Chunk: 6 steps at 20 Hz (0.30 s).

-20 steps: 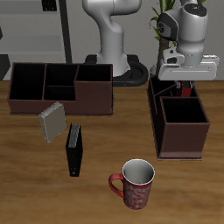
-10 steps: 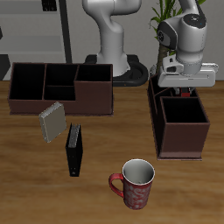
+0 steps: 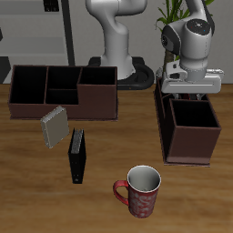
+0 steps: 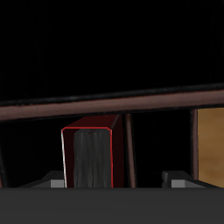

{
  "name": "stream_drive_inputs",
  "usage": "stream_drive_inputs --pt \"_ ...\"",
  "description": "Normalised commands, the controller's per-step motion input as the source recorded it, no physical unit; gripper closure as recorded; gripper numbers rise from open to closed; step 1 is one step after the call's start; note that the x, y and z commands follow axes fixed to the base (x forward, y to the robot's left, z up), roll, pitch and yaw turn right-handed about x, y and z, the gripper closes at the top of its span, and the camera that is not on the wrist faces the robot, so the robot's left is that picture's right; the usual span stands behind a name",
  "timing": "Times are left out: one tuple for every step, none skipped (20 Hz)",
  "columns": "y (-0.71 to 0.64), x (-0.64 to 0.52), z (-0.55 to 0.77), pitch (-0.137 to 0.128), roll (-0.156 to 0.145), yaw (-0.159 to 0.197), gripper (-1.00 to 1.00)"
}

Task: Place the red book into the left desk caddy's back compartment

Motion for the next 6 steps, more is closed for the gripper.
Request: stream_drive_inputs --pt "-0.03 0.01 -0.01 0.035 0.004 -0.037 -1.0" --pt "0.0 0.0 0.01 0.0 0.003 -0.001 -1.0" --pt "0.0 0.02 0.0 -0.006 0.001 0.003 -1.0" --pt "0.01 0.01 0.0 0.0 0.005 0.004 -1.0" --pt "0.0 0.01 -0.01 0.008 0.005 0.003 -1.0" --pt "-0.02 -0.02 0.0 -0.002 0.004 0.007 -1.0"
